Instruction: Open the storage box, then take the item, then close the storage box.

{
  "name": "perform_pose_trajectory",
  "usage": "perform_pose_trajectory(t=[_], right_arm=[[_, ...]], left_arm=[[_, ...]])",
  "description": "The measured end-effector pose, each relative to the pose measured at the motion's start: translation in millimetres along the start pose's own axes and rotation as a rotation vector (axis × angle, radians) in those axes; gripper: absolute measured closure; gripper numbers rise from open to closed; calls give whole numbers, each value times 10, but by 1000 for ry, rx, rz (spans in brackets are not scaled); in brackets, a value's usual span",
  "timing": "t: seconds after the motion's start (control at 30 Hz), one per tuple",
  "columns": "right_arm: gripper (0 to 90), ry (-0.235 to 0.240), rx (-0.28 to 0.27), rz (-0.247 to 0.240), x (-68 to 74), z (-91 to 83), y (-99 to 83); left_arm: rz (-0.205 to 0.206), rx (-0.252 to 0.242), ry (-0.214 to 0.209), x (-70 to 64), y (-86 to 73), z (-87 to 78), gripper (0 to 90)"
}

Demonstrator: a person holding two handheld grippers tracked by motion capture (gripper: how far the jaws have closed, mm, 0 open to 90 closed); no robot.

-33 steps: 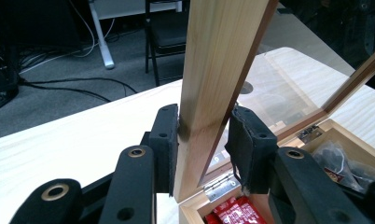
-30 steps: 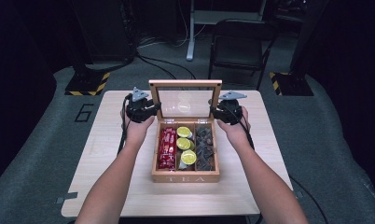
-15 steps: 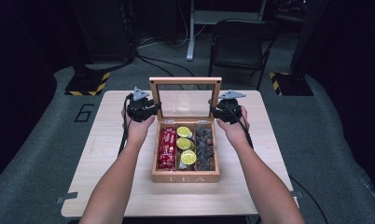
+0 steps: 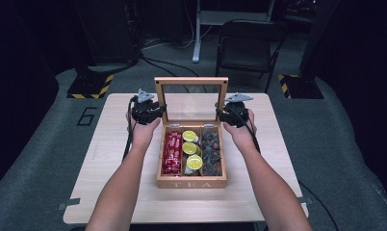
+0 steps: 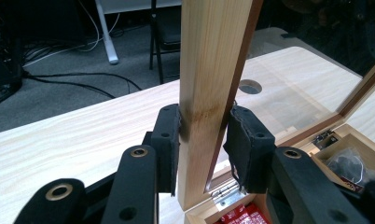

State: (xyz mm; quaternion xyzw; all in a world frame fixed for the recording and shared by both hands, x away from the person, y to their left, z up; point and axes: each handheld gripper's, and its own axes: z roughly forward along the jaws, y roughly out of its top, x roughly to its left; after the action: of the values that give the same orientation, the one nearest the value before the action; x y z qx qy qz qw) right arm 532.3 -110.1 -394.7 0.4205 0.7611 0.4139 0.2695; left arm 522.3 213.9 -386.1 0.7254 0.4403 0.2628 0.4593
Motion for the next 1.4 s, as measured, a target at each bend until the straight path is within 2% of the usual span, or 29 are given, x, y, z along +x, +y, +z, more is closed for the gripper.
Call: perform_pose_trajectory(t=[0.27, 0.5, 0.93, 1.13, 1.4], right_arm=[[626, 3, -1, 17, -11, 47, -17], [633, 19, 8, 27, -39, 87, -35], [646, 26, 11, 60, -62, 118, -29], [639, 22, 8, 44, -66, 140, -35], [642, 34, 20, 49, -79, 171, -58]], left_arm=[[-36, -23, 11, -3, -10, 38, 651], [-33, -18, 7, 14, 2, 49, 651], [-65, -16, -7, 52, 18, 90, 649], [-76, -12, -6, 52, 26, 101, 649], [-85, -10, 1, 44, 27, 101, 648]])
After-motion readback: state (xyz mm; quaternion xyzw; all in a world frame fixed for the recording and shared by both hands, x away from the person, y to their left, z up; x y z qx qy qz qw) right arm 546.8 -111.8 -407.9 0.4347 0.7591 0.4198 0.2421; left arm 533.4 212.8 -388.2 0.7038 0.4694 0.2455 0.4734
